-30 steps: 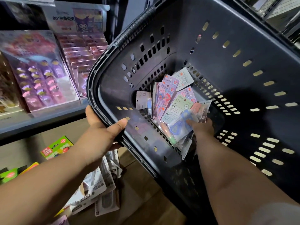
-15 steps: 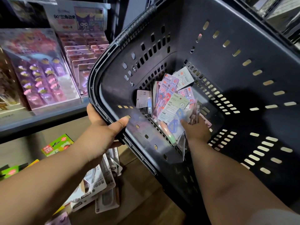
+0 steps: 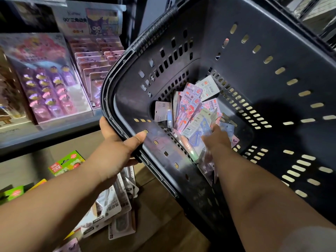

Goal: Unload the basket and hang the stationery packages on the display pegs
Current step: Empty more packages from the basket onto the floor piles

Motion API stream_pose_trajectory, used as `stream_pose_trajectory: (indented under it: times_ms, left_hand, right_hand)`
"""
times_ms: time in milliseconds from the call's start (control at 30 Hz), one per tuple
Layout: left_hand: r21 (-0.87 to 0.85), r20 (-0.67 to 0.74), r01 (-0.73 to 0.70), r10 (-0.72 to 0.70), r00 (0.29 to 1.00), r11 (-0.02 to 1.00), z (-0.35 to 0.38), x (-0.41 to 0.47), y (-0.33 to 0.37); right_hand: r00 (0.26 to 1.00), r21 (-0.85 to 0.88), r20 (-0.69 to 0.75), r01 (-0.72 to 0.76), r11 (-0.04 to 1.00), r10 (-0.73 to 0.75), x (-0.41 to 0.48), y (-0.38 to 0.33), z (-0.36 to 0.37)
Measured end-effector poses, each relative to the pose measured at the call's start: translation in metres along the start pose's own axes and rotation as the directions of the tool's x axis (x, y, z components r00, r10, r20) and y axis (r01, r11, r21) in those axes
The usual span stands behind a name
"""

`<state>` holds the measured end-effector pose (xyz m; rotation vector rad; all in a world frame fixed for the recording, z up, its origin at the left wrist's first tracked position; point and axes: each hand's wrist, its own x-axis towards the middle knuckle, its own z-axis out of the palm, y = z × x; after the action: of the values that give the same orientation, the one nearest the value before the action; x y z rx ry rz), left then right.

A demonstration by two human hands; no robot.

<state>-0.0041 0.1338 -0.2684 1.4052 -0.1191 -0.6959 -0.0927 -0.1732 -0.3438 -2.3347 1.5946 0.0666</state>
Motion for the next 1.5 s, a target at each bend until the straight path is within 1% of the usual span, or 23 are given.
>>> stream_pose_trajectory:
  times_ms: [133,233,300,400,500,533,667,800,933,1067,1167,1267,1333,1400,1500]
  left_hand:
    - [-0.005,-0.005,0.006,-0.006,1.0,1.0,0.0,0.001,-0.001]
    - [0.007,-0.004,0.006,-0.006,1.0,1.0,0.0,0.001,-0.001]
    - [0.017,-0.001,0.011,-0.011,1.0,1.0,0.001,0.001,-0.001]
    - [0.004,0.004,0.012,-0.012,1.0,1.0,0.001,0.002,-0.001]
    - [0.0,0.004,0.012,-0.012,1.0,1.0,0.001,0.001,-0.001]
    - [-0.001,0.006,0.014,-0.014,1.0,1.0,0.001,0.001,-0.001]
    - [-0.013,0.005,0.021,-0.021,1.0,1.0,0.001,0.001,-0.002]
    - [-0.01,0.004,0.026,-0.026,1.0,1.0,0.002,0.001,-0.002]
    - [-0.011,-0.001,0.021,-0.021,1.0,1.0,0.002,0.001,-0.001]
    - [-0.016,0.002,0.016,-0.016,1.0,1.0,0.002,0.001,-0.002]
    - [-0.021,0.0,0.008,-0.008,1.0,1.0,0.002,0.002,-0.002]
    - [-0.017,0.004,0.003,-0.003,1.0,1.0,0.002,0.002,-0.003]
    - [-0.02,0.003,0.004,-0.004,1.0,1.0,0.002,0.002,-0.004]
    - [-0.017,0.004,0.007,-0.007,1.0,1.0,0.002,0.003,-0.004]
    - [-0.012,0.004,-0.003,0.004,1.0,1.0,0.001,0.003,-0.005]
  right_hand:
    - [0.999,0.021,-0.015,0.045,0.999,-0.044,0.001,0.005,0.002]
    - [0.992,0.014,-0.073,0.099,0.995,-0.098,0.002,0.003,0.0]
    - [0.989,-0.064,-0.077,0.122,0.99,-0.127,0.007,-0.002,-0.004]
    - [0.989,-0.166,-0.066,0.117,0.979,-0.13,0.01,-0.017,-0.011]
    - [0.979,-0.297,-0.032,0.183,0.937,-0.202,0.018,-0.027,-0.013]
    - [0.979,-0.302,-0.02,0.188,0.934,-0.204,0.02,-0.028,-0.012]
    - [0.991,-0.304,0.053,0.131,0.943,-0.121,0.024,-0.03,-0.009]
    - [0.995,-0.282,0.032,0.103,0.954,-0.099,0.027,-0.027,-0.005]
    - [0.997,-0.389,0.044,0.073,0.918,-0.06,0.027,-0.028,-0.008]
    - [0.999,-0.342,0.043,0.011,0.94,0.004,0.032,-0.021,-0.017]
    - [0.999,-0.352,0.019,-0.04,0.935,0.05,0.033,-0.015,-0.021]
    - [0.998,-0.34,0.066,0.02,0.94,0.003,0.031,-0.018,-0.018]
    - [0.995,-0.404,0.1,0.043,0.914,-0.002,0.028,-0.025,-0.017]
    - [0.995,-0.457,0.102,0.053,0.888,-0.007,0.026,-0.028,-0.016]
    - [0.992,-0.467,0.122,0.093,0.879,-0.04,0.027,-0.023,-0.012]
